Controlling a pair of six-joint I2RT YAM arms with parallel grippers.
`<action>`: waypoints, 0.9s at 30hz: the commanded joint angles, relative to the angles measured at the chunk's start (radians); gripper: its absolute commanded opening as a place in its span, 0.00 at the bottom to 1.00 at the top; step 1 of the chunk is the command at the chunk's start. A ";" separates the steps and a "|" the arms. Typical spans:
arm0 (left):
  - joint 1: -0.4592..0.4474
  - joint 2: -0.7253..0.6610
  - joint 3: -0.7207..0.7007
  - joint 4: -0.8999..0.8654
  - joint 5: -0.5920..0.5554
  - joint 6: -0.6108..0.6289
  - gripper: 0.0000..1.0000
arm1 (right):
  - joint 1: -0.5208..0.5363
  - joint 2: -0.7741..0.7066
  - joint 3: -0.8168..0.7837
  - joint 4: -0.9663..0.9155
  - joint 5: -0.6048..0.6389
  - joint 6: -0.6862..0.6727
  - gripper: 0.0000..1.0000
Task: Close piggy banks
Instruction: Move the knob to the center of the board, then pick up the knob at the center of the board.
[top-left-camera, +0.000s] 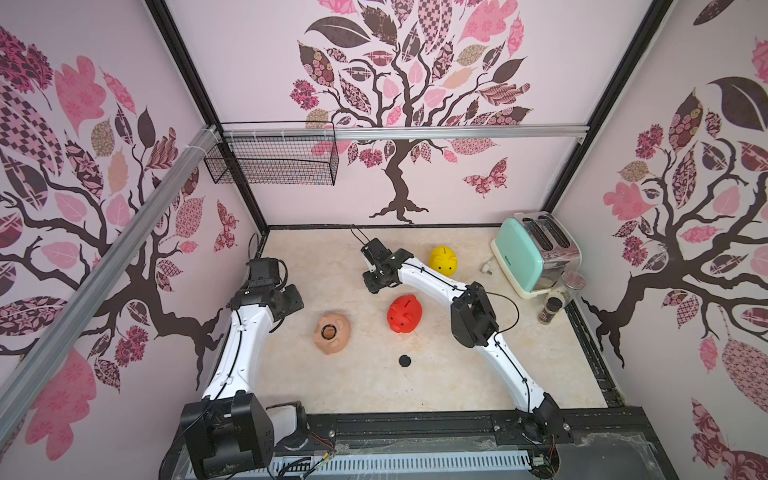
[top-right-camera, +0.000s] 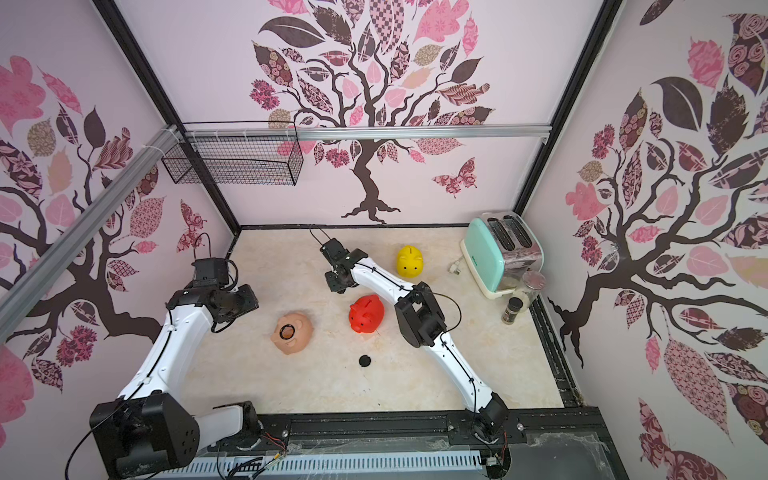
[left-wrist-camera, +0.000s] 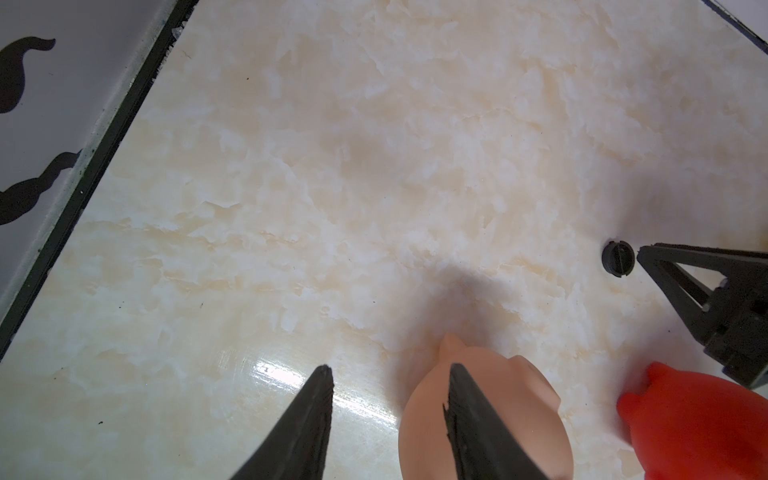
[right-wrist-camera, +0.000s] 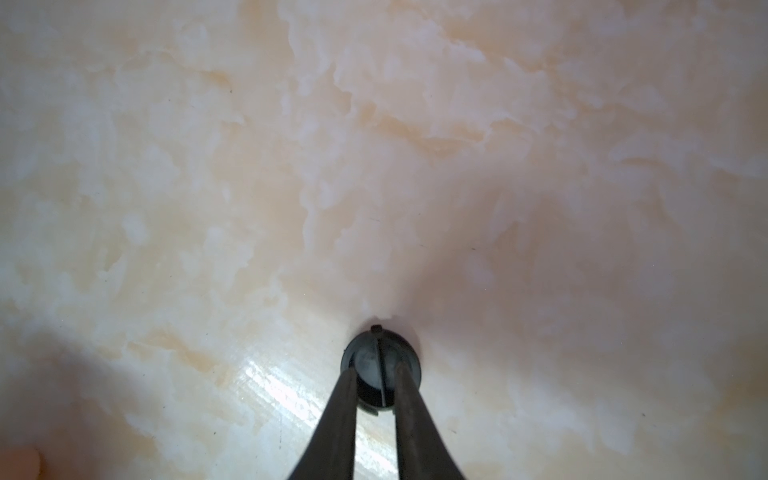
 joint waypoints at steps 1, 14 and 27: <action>-0.004 -0.001 0.005 0.002 0.002 0.010 0.48 | -0.005 0.027 0.015 -0.032 0.007 -0.003 0.21; -0.003 0.000 0.004 0.002 0.003 0.011 0.48 | -0.008 0.064 0.021 -0.030 -0.001 -0.001 0.21; -0.005 0.007 0.006 0.002 0.008 0.014 0.48 | -0.011 0.084 0.023 -0.043 -0.005 -0.005 0.18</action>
